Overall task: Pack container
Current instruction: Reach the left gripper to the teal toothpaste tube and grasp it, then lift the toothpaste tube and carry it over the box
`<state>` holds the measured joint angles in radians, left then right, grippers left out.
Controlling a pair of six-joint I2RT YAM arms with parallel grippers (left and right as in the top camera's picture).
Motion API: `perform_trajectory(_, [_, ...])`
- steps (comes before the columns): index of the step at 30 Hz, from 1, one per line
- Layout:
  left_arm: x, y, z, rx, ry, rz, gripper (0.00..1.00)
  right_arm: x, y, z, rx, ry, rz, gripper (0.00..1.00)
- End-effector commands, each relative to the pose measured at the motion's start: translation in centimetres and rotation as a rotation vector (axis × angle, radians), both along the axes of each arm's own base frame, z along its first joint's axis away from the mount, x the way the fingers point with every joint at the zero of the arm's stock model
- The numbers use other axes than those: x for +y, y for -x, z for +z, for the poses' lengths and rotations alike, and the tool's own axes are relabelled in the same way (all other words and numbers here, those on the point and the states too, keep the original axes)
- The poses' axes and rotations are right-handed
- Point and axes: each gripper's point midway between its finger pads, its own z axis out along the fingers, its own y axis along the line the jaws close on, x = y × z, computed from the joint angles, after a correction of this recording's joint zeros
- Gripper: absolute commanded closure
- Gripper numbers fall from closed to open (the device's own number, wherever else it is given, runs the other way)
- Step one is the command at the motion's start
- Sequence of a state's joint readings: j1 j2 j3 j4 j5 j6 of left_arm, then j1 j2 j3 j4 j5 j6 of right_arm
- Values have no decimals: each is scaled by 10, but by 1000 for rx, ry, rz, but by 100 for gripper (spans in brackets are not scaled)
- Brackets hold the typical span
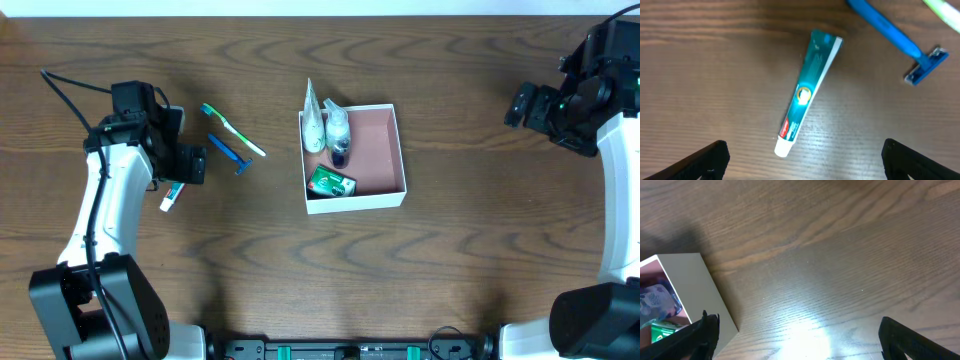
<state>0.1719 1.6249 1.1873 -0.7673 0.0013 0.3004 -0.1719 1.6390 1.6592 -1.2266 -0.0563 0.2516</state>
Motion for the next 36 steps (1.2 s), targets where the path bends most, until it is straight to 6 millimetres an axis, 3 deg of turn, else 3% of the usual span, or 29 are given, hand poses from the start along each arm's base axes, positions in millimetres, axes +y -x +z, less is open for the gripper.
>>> perform_trajectory(1, [2, 7, -13, 63, 33, -5, 2, 0, -1, 1, -5, 1, 10, 1])
perform_trajectory(7, [-3, 17, -36, 153, 84, -2, 2, 0, -1, 1, -5, 1, 10, 1])
perform_trajectory(32, [-3, 19, -76, 245, 111, -13, 1, 0, -1, 1, -5, 1, 10, 1])
perform_trajectory(36, [-2, 15, -82, 243, 112, -12, 10, 0, -1, 1, -5, 1, 10, 1])
